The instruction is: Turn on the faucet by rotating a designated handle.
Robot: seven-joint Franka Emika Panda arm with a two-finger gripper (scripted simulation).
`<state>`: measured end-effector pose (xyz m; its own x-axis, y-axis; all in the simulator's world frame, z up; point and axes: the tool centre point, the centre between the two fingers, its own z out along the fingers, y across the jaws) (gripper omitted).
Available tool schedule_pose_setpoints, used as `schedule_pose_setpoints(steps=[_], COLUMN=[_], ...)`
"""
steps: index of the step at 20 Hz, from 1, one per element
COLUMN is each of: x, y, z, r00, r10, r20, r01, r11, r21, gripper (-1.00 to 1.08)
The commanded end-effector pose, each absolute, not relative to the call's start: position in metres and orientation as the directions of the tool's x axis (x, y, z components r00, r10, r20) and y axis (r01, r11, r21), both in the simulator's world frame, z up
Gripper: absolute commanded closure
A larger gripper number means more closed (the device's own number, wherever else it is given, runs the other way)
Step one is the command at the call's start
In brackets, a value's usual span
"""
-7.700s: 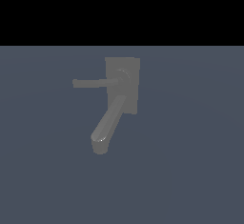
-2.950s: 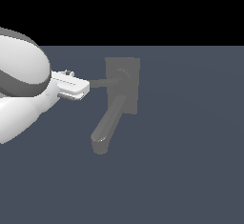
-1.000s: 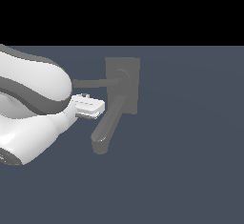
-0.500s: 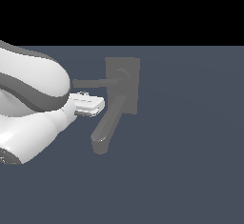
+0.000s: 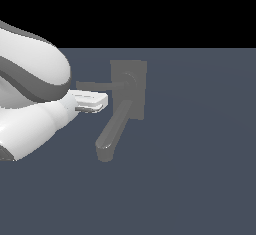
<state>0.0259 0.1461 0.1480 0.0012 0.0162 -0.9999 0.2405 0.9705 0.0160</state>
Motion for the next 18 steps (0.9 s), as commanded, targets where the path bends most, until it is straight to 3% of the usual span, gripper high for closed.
schedule_pose_setpoints(steps=[1,18], x=[0.026,0.024], y=[0.148,0.137], z=[0.161,0.211], r00=[0.004,-0.001], r10=[0.018,0.016], r20=[-1.000,-1.000], r01=[0.239,0.242], r11=[0.971,0.970], r21=[0.018,0.015], gripper=[1.08,1.08])
